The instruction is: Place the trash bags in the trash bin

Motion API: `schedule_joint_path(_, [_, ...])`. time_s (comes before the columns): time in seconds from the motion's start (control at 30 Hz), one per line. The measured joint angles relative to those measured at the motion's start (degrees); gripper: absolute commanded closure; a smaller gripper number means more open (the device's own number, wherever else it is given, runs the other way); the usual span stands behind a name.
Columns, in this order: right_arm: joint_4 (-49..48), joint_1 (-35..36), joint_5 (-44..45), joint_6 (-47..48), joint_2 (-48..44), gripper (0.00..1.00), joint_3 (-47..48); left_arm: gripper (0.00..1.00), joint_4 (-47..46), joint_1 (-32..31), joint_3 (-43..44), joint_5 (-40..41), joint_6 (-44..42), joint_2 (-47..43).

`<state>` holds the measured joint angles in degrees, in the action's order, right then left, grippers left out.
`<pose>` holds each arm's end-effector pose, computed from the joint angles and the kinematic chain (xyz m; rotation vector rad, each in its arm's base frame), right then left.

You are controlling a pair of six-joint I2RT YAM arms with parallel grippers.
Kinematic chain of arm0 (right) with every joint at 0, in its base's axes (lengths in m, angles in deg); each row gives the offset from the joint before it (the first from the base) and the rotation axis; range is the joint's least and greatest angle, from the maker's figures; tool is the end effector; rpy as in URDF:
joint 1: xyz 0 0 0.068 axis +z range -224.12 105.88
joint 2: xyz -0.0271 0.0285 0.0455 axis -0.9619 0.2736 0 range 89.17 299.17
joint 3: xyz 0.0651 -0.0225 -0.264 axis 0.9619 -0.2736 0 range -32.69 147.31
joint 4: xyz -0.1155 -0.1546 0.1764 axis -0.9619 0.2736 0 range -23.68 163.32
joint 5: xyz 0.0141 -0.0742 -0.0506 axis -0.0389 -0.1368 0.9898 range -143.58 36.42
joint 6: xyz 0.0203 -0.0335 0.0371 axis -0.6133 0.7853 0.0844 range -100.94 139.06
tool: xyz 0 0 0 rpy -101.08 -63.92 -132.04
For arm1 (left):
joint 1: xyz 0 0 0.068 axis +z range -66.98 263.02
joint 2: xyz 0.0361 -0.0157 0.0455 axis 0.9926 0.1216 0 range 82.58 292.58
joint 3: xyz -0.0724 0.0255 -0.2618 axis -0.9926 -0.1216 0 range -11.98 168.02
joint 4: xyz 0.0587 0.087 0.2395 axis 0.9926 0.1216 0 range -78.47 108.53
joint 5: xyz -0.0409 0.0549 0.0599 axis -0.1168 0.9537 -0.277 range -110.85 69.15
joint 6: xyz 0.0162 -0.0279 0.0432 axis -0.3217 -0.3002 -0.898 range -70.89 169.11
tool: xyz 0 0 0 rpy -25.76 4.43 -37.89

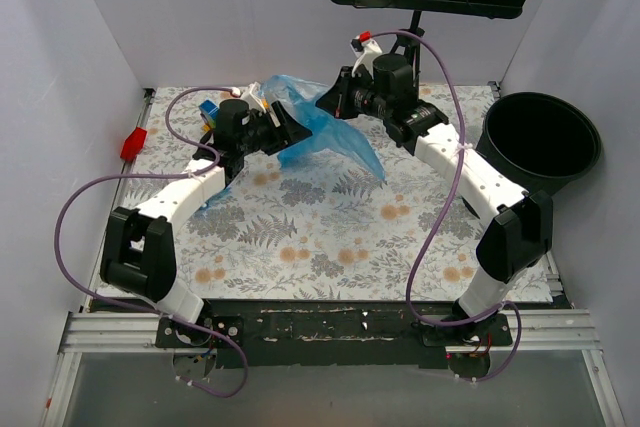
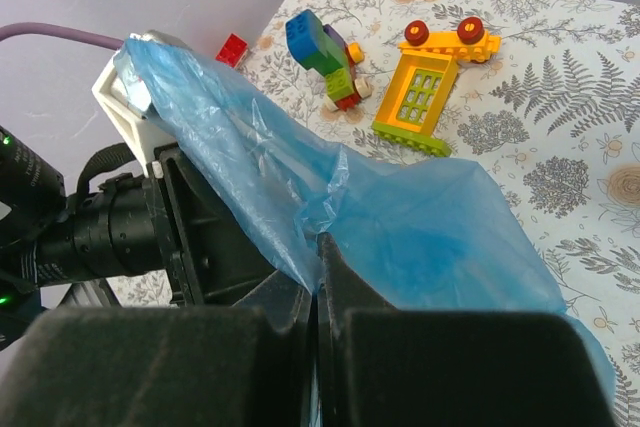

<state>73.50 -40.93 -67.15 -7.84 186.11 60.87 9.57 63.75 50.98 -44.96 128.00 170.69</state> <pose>0.3359 0.2297 0.4011 -0.2832 1.8313 0.9570 0.3318 -0.1313 0.2856 -0.8461 2.1165 -1.4402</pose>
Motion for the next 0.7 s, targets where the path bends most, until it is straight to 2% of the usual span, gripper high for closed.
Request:
schedule_joint_path(0.1, [0.00,-0.07,0.20,0.00,0.00,0.99,0.00,0.58,-0.22,0.00,1.60,1.20,0.96,0.98])
schedule_joint_path(0.13, [0.00,-0.07,0.28,0.00,0.00,0.99,0.00,0.69,-0.22,0.00,1.97,1.22,1.09,1.22])
schedule_joint_path(0.2, [-0.02,-0.09,0.63,0.04,0.00,0.99,0.00,0.97,0.13,-0.02,2.93,1.36,1.01,1.92])
schedule_joint_path(0.23, [-0.02,-0.11,0.87,0.13,0.00,0.99,-0.02,1.00,0.76,-0.07,3.45,1.55,0.72,2.21])
schedule_joint_path(0.47, [-1.55,-0.96,3.02,2.23,-0.04,0.99,-0.81,1.00,9.62,2.21,5.38,3.56,-4.57,1.49])
schedule_joint_path(0.57, [-3.67,-1.84,4.55,4.85,-1.25,0.99,-3.85,1.00,14.60,6.62,5.38,3.08,-8.52,-0.28])
schedule_joint_path(0.7, [-4.61,-3.96,6.67,8.81,-4.26,0.99,-10.19,1.00,21.94,13.00,5.38,-1.49,-14.93,-3.15])
